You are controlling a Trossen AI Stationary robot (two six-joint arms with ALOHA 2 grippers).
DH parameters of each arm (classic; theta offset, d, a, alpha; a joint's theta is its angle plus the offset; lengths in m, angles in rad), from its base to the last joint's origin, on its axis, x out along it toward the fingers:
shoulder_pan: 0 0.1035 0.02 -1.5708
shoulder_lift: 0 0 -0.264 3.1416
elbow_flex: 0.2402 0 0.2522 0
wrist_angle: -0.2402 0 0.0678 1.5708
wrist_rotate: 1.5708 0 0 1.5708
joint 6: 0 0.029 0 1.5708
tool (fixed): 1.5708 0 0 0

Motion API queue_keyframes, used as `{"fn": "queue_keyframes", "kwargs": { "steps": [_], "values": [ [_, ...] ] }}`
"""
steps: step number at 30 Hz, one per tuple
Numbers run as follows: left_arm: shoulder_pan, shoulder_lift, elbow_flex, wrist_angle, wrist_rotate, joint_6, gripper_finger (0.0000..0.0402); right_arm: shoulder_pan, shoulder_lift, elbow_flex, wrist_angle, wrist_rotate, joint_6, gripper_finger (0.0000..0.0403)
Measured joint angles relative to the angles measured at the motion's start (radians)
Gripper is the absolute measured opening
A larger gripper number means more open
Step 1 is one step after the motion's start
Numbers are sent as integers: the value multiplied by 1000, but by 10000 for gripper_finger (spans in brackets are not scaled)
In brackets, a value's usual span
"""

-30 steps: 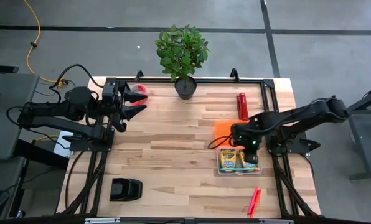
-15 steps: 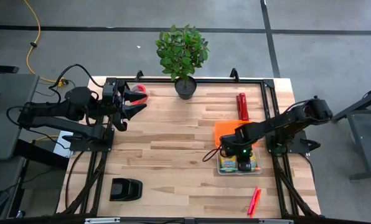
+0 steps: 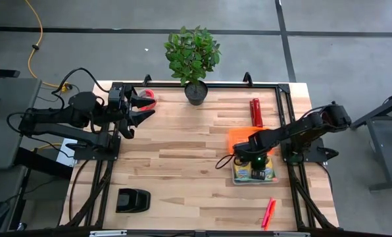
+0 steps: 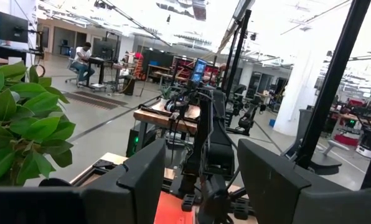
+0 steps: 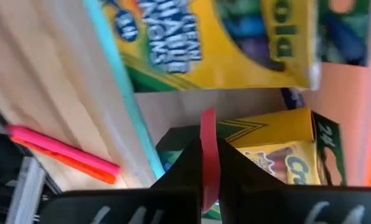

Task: Pack school essentials
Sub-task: Put the pink eraser into the orange supply box

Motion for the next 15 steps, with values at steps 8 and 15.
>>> {"fn": "queue_keyframes", "kwargs": {
  "steps": [8, 15],
  "values": [
    [0, 0, 0, 0, 1, 0, 188, -6, 0, 0, 16, -14, -29, 0],
    [0, 0, 0, 1, 1, -8, 188, 3, 0, 0, 16, -105, -62, 4]
  ]
}}
